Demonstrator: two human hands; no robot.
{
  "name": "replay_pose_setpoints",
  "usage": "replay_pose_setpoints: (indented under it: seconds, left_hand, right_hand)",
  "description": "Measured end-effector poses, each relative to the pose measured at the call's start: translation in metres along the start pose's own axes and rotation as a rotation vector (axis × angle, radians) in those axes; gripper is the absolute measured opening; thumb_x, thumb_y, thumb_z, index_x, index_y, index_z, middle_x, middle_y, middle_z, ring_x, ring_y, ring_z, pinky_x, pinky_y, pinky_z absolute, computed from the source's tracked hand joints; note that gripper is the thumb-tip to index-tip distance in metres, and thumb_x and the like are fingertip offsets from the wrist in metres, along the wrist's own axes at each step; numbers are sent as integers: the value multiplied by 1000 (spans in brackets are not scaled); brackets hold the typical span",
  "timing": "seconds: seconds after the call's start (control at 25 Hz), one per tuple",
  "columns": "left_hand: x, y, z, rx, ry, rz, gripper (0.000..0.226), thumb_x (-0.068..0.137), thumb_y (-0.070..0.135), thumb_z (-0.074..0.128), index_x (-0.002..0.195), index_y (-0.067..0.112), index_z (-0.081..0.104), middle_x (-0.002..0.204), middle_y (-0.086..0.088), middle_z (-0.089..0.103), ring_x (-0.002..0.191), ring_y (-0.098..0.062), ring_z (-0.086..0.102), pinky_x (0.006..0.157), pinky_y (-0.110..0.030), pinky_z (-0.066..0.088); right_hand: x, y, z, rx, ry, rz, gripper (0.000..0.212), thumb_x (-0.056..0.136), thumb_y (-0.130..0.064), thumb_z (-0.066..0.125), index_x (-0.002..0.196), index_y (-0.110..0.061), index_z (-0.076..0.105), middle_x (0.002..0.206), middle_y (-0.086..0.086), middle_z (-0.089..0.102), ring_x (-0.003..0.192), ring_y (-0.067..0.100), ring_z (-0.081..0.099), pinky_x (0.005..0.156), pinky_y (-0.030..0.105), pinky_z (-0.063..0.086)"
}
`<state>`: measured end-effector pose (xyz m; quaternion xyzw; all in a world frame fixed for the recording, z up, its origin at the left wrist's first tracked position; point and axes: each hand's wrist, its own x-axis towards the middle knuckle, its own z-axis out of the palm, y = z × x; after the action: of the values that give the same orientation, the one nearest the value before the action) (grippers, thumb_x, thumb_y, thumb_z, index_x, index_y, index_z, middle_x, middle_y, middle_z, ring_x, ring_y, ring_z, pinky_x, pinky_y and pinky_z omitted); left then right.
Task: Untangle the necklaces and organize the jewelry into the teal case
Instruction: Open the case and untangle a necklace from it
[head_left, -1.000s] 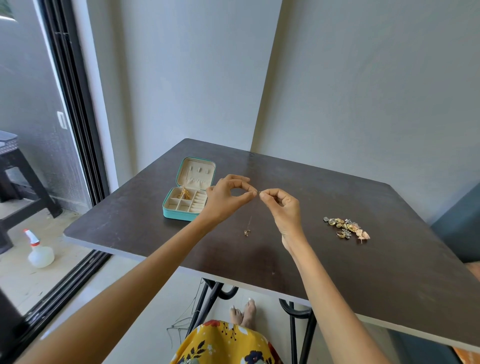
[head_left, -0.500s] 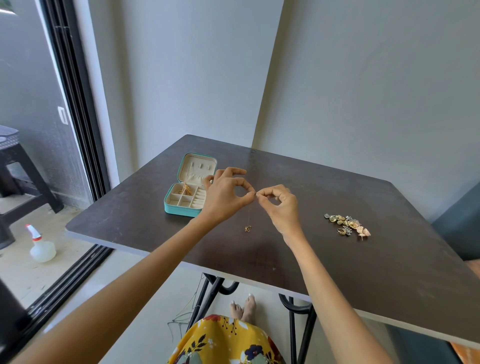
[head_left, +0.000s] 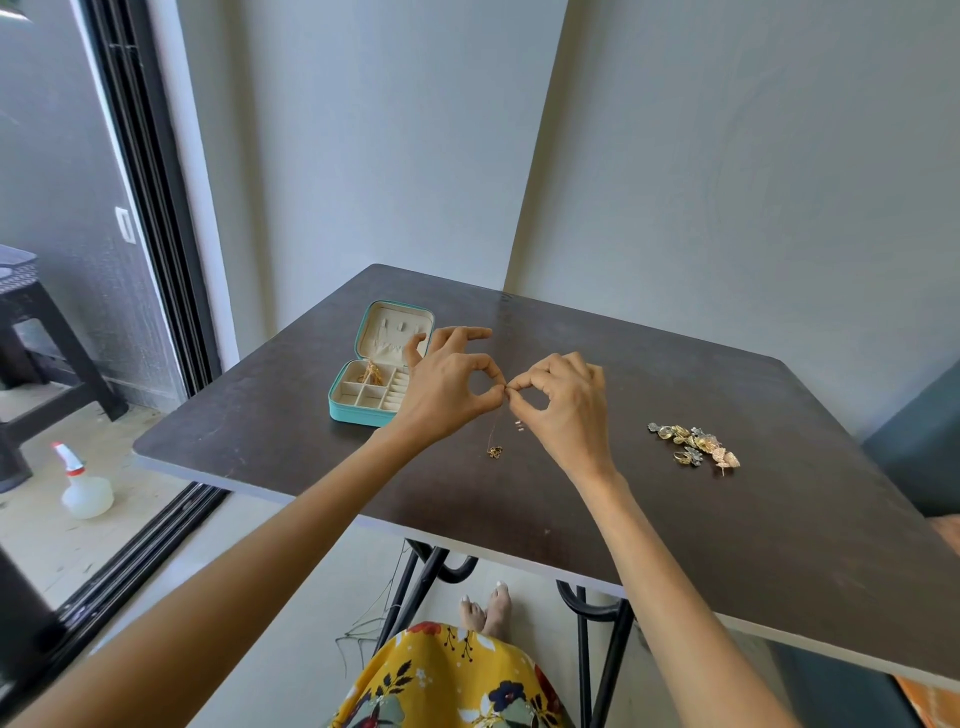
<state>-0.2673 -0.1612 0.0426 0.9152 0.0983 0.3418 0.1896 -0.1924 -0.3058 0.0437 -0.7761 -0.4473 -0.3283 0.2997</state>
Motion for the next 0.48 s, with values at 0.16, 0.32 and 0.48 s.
replay_pose_setpoints:
  seconds: [0.16,0.32,0.48]
  left_hand:
    - [0,1,-4,-12,-34,1,8,78,38,68,80,30,69,136,9,47,129,-15,33,107,-43,9]
    - [2,2,-8,-238,-134,-138,8,83,30,65,75,31,64,131,10,49,124,-11,38,102,-40,16]
    - [1,6,-13,-770,-306,-321,20,86,15,61,70,27,64,122,9,56,117,-3,50,94,-22,31]
  right_hand:
    - [-1,2,1,17,-34,-26,7,78,-30,73,79,-23,73,79,-8,63,82,13,52,81,27,29]
    - [-2,3,3,377,-168,205,2,85,-23,69,84,-21,70,86,-13,59,92,9,48,82,17,36]
    - [-1,1,1,649,-287,401,14,92,-24,59,81,-32,62,86,-17,62,84,-1,51,72,7,37]
